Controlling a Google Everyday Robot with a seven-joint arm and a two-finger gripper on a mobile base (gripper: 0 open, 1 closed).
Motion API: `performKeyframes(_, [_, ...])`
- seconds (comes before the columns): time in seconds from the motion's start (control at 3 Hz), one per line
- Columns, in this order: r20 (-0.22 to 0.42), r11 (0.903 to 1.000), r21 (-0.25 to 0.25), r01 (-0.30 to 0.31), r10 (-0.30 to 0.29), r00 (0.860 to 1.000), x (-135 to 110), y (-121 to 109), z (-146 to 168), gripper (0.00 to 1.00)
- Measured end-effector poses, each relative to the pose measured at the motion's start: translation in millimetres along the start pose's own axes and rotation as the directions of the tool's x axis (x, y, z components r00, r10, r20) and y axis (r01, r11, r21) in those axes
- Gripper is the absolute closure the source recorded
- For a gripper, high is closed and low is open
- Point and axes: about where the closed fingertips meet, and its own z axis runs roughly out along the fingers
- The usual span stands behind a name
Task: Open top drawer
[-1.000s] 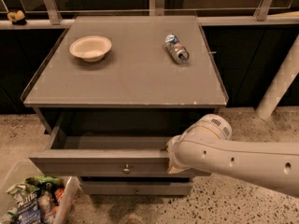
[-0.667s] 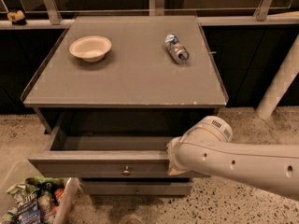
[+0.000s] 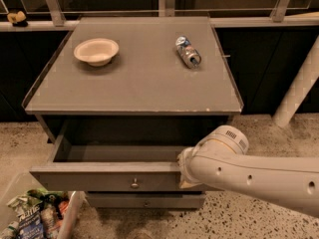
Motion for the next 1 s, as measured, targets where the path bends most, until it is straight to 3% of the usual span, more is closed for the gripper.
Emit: performKeyframes(1.0, [0.006, 1.0, 0.008, 0.001, -0.001, 1.0, -3.1, 9.0, -7.1, 1.0])
